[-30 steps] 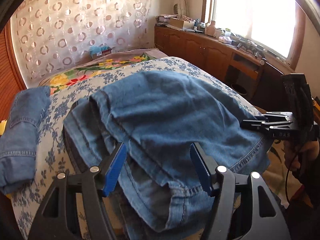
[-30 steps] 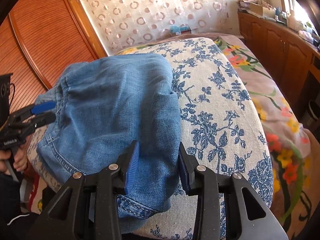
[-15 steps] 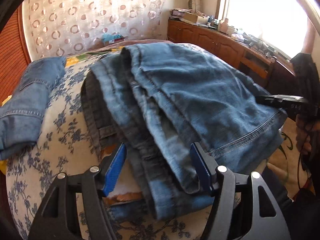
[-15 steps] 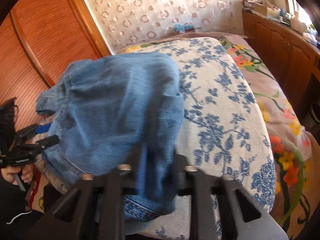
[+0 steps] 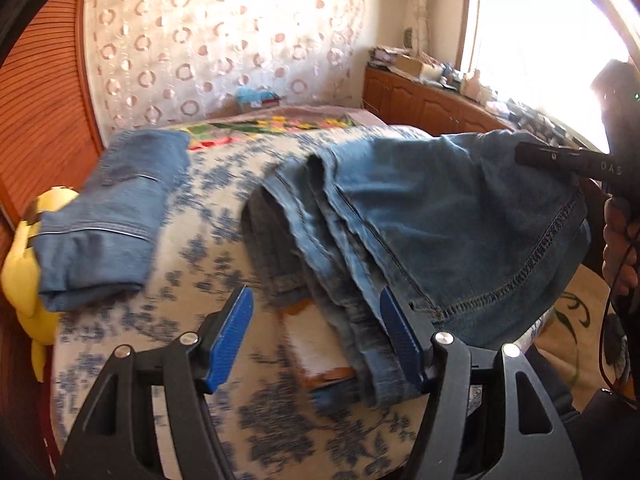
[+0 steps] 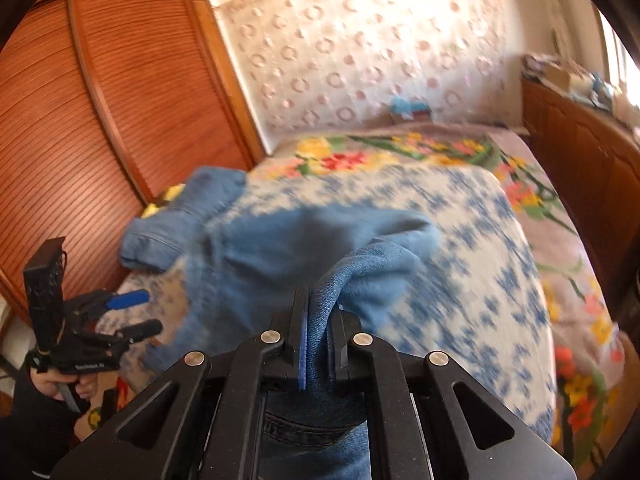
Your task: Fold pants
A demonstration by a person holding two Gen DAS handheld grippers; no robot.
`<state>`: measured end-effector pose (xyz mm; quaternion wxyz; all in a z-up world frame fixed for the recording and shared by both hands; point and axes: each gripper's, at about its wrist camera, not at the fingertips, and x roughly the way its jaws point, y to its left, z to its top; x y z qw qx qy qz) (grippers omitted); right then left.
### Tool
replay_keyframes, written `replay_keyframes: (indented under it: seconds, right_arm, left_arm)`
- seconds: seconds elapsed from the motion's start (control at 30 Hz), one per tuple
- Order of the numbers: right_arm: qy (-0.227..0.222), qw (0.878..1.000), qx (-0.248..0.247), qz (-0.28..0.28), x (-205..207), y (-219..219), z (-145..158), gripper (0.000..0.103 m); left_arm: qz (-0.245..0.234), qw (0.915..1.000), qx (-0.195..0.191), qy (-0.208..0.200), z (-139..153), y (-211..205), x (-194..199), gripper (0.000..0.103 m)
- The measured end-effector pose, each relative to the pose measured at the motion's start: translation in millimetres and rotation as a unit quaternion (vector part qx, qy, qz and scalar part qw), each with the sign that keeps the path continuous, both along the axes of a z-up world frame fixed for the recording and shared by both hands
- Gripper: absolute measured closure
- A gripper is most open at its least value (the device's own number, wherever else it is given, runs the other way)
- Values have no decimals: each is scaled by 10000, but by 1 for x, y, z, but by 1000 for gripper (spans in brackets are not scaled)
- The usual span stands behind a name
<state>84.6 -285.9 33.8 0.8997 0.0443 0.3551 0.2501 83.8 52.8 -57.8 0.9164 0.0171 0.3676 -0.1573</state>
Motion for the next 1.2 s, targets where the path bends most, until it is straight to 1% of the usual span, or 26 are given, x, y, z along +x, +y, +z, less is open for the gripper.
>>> replay_keyframes:
  seconds: [0.13, 0.17, 0.3, 0.4, 0.47, 0.57, 0.7, 0.8, 0.83, 0.87, 0.93, 0.97, 1.0, 1.1, 1.2]
  right_arm:
    - [-232, 9989, 63, 408, 2, 45, 20, 99]
    - [-304, 9978, 84, 588, 1, 61, 25, 99]
    - [-419, 9927, 85, 1124, -8, 111, 31, 99]
    - [-331, 9882, 12, 1492, -14, 146, 21, 99]
    - [-180, 9853, -53, 1695, -18, 165, 6, 100]
    - [105, 9816, -84, 1904, -23, 183, -18, 100]
    - [374, 9796, -153, 1970, -25, 192, -45, 100]
    - [480, 9781, -145, 2021, -25, 193, -52, 99]
    - [471, 9784, -138, 2009, -27, 192, -50, 97]
    - [451, 9785, -149, 2007, -29, 190, -47, 93]
    - [369, 9784, -101, 2029, -34, 183, -38, 79]
    - [323, 9785, -80, 2038, -37, 180, -33, 69]
    - [276, 9787, -78, 2034, -39, 177, -29, 64]
    - [71, 9811, -90, 1934, -50, 162, -11, 62]
    - [-86, 9843, -136, 1759, -54, 147, -2, 61]
  left_arm:
    - [242, 9996, -52, -148, 11, 26, -4, 37]
    - [295, 9994, -60, -176, 13, 33, -5, 37]
    - [522, 9982, -97, -290, 21, 55, -11, 37]
    - [688, 9969, -124, -355, 26, 71, -13, 37]
    - [790, 9960, -158, -383, 27, 81, -14, 37]
    - [913, 9949, -190, -386, 26, 92, -14, 37]
    - [978, 9943, -220, -373, 24, 95, -12, 37]
    - [955, 9945, -216, -359, 21, 93, -12, 37]
    - [934, 9948, -213, -350, 21, 91, -12, 37]
    - [922, 9949, -204, -346, 20, 89, -11, 37]
    - [875, 9954, -195, -337, 18, 87, -11, 37]
    - [854, 9956, -187, -338, 19, 85, -11, 37]
    - [837, 9958, -180, -341, 19, 82, -11, 37]
    - [749, 9964, -193, -360, 21, 76, -12, 37]
    - [655, 9969, -244, -371, 24, 69, -15, 37]
